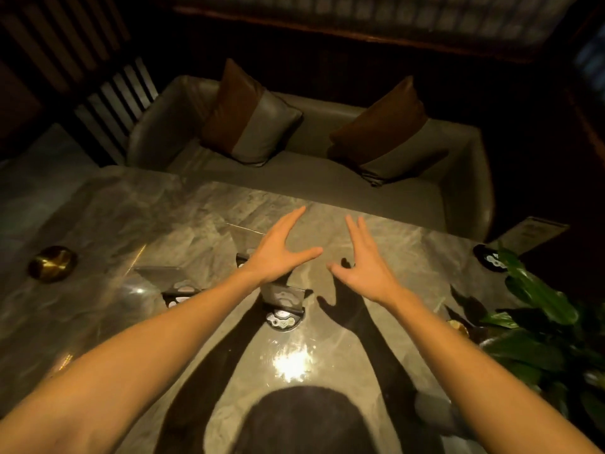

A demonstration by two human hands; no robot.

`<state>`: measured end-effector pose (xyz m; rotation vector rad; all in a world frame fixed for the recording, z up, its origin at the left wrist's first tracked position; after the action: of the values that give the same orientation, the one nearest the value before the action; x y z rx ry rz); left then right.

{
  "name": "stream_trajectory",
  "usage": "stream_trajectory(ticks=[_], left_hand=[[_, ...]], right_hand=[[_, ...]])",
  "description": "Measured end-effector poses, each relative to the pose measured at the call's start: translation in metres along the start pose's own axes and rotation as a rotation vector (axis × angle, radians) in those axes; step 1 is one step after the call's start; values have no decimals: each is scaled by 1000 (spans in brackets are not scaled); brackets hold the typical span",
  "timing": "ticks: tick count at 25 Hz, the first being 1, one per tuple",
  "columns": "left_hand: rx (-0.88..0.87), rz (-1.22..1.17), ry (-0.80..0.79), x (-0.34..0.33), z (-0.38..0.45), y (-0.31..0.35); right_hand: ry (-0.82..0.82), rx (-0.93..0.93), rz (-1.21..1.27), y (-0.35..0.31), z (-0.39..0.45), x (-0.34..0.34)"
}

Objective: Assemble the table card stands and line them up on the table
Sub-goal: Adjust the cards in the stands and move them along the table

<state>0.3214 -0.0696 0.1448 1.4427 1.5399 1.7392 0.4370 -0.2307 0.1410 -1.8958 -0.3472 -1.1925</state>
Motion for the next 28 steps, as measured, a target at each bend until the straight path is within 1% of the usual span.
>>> stream_trajectory(ticks=[5, 8, 11, 14, 17, 21, 26, 28], left_hand=[[108, -102, -52, 9, -46, -65], [169, -144, -38, 9, -57, -96], [206, -160, -17, 7, -60, -110], [213, -174, 30, 8, -58, -112], [211, -191, 26, 4, -55, -107], [155, -258, 30, -9, -39, -87], [135, -340, 118, -43, 2, -46], [117, -337, 110, -66, 28, -25]], right_hand=[[-161, 0, 45, -21, -20, -70], [-222, -49, 157, -26, -27, -99], [-234, -106, 289, -31, -32, -116], [-180, -112, 253, -29, -28, -120], [-161, -112, 205, -25, -23, -111], [-154, -119, 209, -10, -18, -81], [-136, -131, 188, 39, -4, -22], [-90, -140, 181, 66, 2, 12]])
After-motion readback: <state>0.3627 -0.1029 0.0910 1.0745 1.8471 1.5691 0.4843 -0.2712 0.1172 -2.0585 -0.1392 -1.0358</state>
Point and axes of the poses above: each hand's wrist, its own z-axis towards the middle knuckle, its own x-axis out of the back of the hand, y = z × x, the point moved 6 cm from there along z, towards the middle knuckle, and after that the axes turned 9 degrees about -z, right-handed, at the moved point
